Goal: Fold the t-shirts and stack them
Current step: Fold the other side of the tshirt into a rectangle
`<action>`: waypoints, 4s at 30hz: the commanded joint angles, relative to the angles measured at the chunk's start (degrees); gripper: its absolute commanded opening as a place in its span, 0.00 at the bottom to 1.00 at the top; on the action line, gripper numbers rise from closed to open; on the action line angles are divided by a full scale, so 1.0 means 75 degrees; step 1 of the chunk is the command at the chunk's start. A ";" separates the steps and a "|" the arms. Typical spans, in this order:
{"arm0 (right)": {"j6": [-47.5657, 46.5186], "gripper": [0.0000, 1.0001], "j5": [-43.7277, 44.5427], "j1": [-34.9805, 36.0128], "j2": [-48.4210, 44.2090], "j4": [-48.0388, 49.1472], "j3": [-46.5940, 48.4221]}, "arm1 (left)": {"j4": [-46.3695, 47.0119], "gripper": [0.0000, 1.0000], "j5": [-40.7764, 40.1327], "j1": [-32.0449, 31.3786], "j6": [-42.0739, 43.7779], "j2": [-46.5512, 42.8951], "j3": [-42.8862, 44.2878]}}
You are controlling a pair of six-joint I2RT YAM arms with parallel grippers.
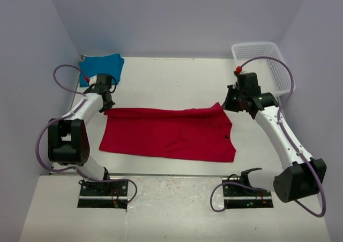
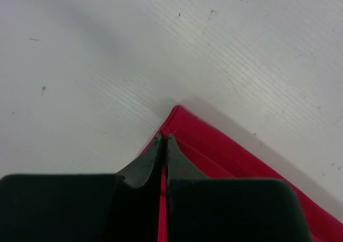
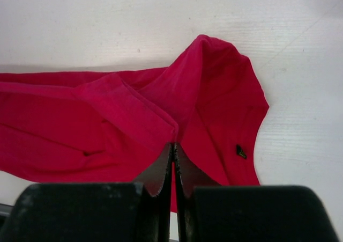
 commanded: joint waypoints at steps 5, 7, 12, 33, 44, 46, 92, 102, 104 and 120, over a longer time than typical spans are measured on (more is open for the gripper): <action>0.0272 0.00 -0.0112 0.0186 -0.0802 0.0240 -0.1006 | -0.0041 0.00 -0.0385 -0.0179 -0.0289 -0.0513 -0.0516; 0.0319 0.00 -0.0088 0.0268 -0.0966 0.0241 -0.1172 | -0.0041 0.00 -0.0385 -0.0190 -0.0324 -0.0549 -0.0669; 0.0553 0.00 0.0029 0.0456 -0.1353 0.0194 -0.1594 | -0.0018 0.00 -0.0374 -0.0237 -0.0429 -0.0642 -0.0961; 0.1702 0.00 0.0567 0.1054 -0.2829 -0.0228 -0.2731 | 0.0029 0.00 -0.0385 -0.0261 -0.0570 -0.1298 -0.1771; 0.2159 0.00 0.0603 0.1241 -0.3345 -0.0744 -0.2860 | -0.0521 0.00 -0.0631 -0.0577 -0.0933 -0.1381 -0.1572; 0.2264 0.00 0.0556 0.1323 -0.3427 -0.0778 -0.2907 | -0.0580 0.00 -0.0678 -0.0612 -0.1003 -0.1369 -0.1571; 0.1210 0.00 0.0204 0.2354 0.3017 0.1167 0.0374 | -0.0334 0.00 -0.0760 -0.0824 -0.1168 0.0751 0.0256; 0.1175 0.00 0.0135 0.2319 0.3041 0.1237 0.0398 | -0.0428 0.00 -0.0666 -0.0730 -0.1320 0.0472 0.0070; 0.1222 0.00 0.0111 0.2319 0.3146 0.1260 0.0339 | -0.0428 0.00 -0.0620 -0.0730 -0.1320 0.0284 -0.0048; 0.0601 0.00 -0.1355 0.3162 0.4774 0.1460 0.1850 | -0.0100 0.00 -0.0104 -0.0952 -0.1086 -0.0197 -0.0645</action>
